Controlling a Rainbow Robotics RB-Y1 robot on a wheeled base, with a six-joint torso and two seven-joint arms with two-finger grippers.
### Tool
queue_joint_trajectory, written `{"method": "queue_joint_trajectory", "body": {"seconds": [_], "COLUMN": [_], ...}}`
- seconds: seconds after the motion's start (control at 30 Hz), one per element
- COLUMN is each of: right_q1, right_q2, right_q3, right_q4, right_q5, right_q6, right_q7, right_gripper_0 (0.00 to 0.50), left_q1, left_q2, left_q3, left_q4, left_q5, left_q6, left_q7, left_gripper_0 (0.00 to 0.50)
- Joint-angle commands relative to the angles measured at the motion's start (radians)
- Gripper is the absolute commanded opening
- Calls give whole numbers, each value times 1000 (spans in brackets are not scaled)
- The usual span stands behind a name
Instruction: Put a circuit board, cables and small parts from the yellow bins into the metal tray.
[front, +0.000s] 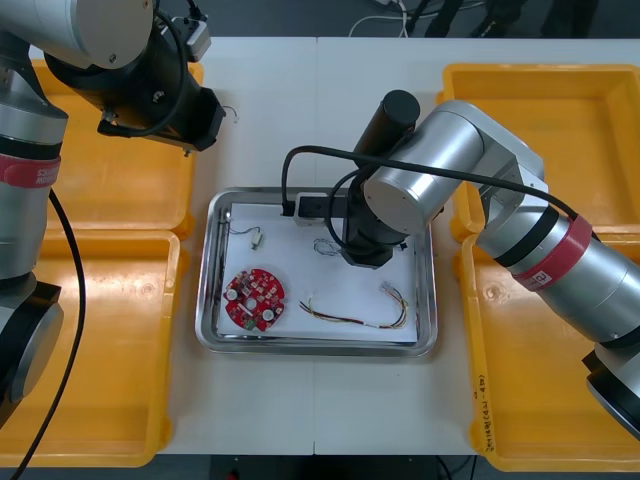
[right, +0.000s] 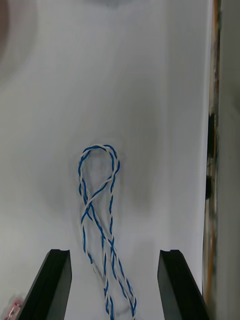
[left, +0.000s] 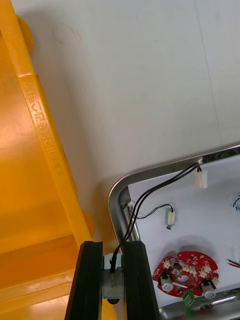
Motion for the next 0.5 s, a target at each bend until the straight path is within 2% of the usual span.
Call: {"method": "queue_joint_trajectory", "body": {"seconds": [0.03, 0.23, 0.5], "right_q1": [-13, -31, -100], "right_q2": [4, 6, 4], "right_q3": [-26, -83, -195], "right_q4": [-37, -70, -73], "right_q5": [0, -22, -108], "right_q6": [57, 168, 344], "right_q7": [5, -5, -31], "right_gripper_0": [500, 500, 500], "left_q1": [1, 1, -1], "left_q2": [-14, -12, -14], "left_q3": [-10, -10, -10], "left_q4": [-38, -40, -42], "left_q5": [0, 2, 6], "left_q6": [7, 7, 7], "left_q7": [73, 82, 93], "left_gripper_0": [1, 0, 0]}}
